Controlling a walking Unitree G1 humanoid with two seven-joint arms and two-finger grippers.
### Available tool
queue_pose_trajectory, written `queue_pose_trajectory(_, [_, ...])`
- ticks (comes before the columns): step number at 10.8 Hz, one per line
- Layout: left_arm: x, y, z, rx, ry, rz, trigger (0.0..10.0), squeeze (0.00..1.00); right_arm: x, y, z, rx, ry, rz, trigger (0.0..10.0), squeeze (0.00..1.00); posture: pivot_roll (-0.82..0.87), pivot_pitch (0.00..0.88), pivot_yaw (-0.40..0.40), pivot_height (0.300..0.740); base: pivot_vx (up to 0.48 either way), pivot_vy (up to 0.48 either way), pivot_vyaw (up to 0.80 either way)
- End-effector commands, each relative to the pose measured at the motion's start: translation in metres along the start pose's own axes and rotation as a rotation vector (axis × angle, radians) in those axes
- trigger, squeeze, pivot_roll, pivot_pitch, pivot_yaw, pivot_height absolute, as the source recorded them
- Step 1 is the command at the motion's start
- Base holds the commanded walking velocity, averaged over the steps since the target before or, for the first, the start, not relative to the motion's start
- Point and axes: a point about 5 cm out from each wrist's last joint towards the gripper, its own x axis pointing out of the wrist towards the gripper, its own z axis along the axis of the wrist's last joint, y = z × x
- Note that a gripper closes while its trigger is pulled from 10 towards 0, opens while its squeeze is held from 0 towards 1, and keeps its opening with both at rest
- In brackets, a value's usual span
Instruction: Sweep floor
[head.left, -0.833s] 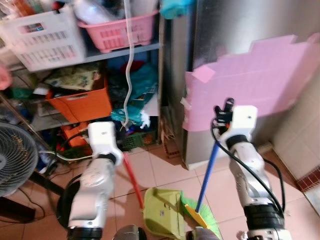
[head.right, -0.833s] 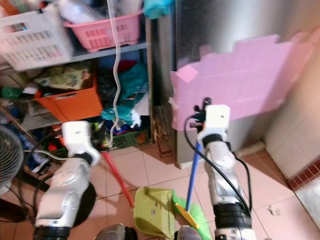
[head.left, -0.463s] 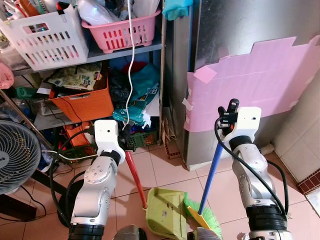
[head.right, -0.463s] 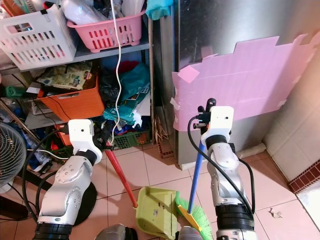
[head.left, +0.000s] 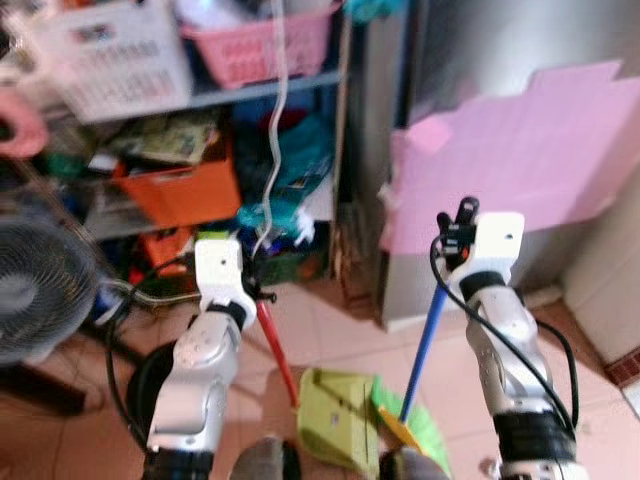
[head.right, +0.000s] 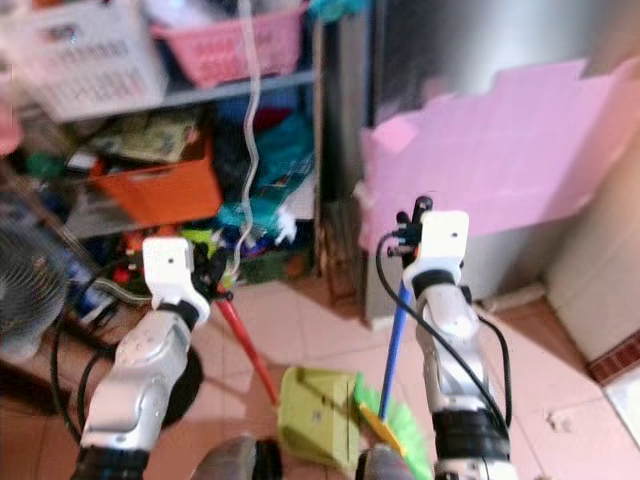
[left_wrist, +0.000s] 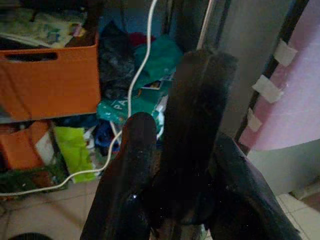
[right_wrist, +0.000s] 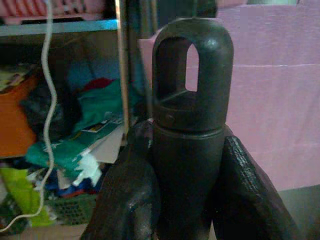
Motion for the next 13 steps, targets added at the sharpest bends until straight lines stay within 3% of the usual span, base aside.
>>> queue_pose_trajectory(1, [0.0014,-0.0008,0.0057,-0.008,-0.026,-0.010,10.0,0.00,-0.0007,0.0037,-0.0010,0.016,0.012,0.010,10.0,0.00,-0.14,0.000,0.114,0.740,-0.375,0.000,0.00])
queue_pose_trajectory(5, [0.0016,-0.0016,0.0063,-0.008,-0.027,-0.011,10.0,0.00,-0.0003,0.0037,-0.0017,0.015,0.016,0.011,10.0,0.00,-0.14,0.000,0.112,0.740,-0.313,0.000,0.00])
queue_pose_trajectory(7, [0.0002,0.0001,0.0129,-0.048,-0.096,-0.009,10.0,0.00,0.0005,0.0050,-0.0005,0.015,0.014,0.018,10.0,0.00,-0.14,0.000,0.111,0.740,0.000,0.000,0.00])
queue_pose_trajectory(13, [0.0018,0.0007,0.0107,-0.088,-0.068,-0.007,10.0,0.00,0.0034,0.0062,0.0019,0.013,0.011,0.024,10.0,0.00,-0.14,0.000,0.124,0.740,0.000,0.000,-0.08])
